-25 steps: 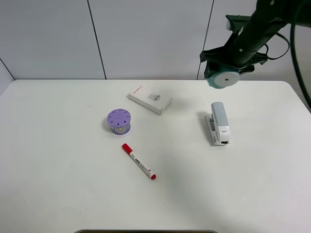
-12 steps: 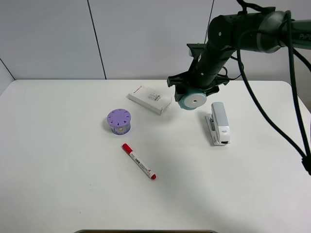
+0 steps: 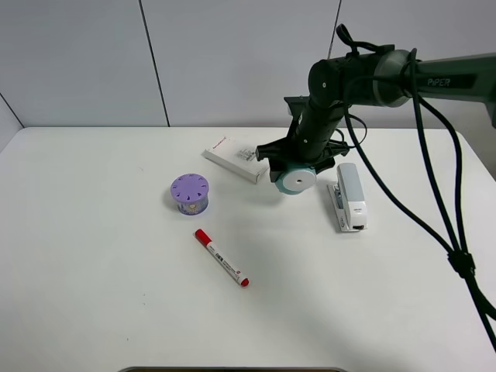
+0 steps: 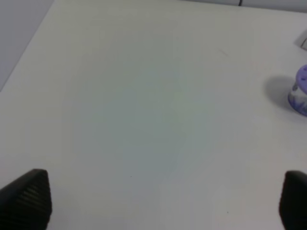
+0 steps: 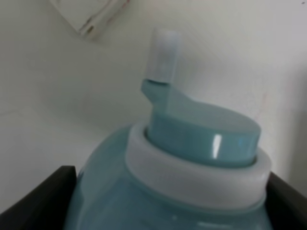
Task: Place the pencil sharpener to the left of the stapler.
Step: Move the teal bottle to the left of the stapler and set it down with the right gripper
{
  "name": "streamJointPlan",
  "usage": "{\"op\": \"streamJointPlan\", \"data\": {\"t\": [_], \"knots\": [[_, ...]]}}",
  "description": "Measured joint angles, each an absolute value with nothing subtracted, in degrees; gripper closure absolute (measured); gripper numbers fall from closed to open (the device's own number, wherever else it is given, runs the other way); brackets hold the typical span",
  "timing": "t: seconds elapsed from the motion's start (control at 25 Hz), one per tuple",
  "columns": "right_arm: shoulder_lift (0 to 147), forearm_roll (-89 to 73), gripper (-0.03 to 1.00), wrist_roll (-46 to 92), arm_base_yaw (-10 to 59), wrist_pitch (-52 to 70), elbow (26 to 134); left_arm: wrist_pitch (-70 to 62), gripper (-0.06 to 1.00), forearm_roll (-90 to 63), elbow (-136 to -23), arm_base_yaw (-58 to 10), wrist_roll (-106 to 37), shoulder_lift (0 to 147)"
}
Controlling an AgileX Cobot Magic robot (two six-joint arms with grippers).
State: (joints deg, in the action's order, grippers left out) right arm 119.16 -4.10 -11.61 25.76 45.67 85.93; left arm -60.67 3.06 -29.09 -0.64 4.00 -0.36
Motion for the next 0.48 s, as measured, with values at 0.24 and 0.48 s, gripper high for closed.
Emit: {"op": "streamJointPlan", "data": {"t": [0.24, 0.48], "knots": [[122.02, -4.03, 0.29, -11.71, 25.76, 44.73, 85.93, -60.67, -0.01, 3.06, -29.09, -0.64, 4.00, -0.36], [124.11, -4.03, 0.29, -11.71, 25.76, 44.00, 85.93, -60.67, -0.01, 3.06, -29.09, -0.64, 4.00, -0.36]]}}
